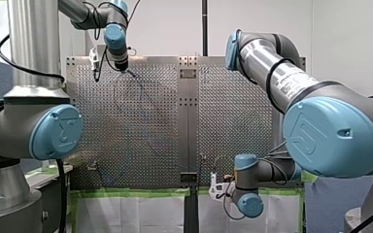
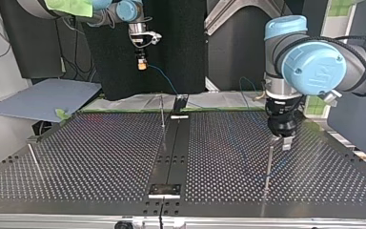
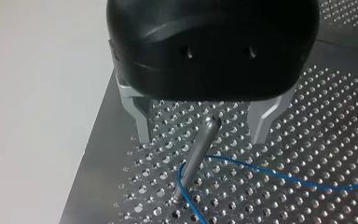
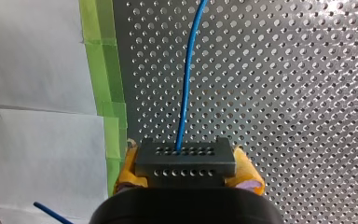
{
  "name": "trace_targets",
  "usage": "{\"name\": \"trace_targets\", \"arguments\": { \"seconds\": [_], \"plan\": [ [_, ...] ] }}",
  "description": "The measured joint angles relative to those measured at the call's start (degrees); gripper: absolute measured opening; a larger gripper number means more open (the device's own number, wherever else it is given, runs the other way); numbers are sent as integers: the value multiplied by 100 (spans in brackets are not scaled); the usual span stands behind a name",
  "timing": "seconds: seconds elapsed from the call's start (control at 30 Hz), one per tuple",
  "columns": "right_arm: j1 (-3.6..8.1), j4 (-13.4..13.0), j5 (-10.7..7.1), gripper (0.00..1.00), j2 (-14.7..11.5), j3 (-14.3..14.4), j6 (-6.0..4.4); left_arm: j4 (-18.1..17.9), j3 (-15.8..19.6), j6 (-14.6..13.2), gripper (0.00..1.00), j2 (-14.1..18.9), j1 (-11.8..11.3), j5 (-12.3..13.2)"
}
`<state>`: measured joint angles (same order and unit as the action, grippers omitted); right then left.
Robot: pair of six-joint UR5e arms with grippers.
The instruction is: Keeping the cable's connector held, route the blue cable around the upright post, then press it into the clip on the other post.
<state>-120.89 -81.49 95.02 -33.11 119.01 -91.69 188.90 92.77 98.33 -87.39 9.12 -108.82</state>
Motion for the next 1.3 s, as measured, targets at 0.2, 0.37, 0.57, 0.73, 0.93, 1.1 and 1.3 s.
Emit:
{"name": "trace_targets", "arguments": {
  "seconds": [0.2, 0.37, 0.57, 0.73, 0.93, 1.1, 1.3],
  "plan": [
    [0, 1, 0, 0, 0, 0, 0, -1, 1, -4, 98, 0, -9, -19],
    [0, 6, 0, 0, 0, -1, -1, -65, 0, -139, 98, 1, 32, 8],
    [16, 16, 0, 0, 0, -2, -15, -256, 0, -472, 98, 1, 92, 167],
    [19, 38, 0, 0, 0, -4, -24, -413, 0, -793, 98, 0, 145, 459],
    [21, 56, 0, 0, 0, -3, -43, -633, -3, -1172, 98, -69, 205, 803],
    [21, 61, -9, 0, 0, -32, -85, -715, -68, -1419, 98, -319, 277, 886],
    [9, 108, -41, 0, 0, -47, -89, -957, -114, -1538, 98, -470, 377, 728]
  ]
}}
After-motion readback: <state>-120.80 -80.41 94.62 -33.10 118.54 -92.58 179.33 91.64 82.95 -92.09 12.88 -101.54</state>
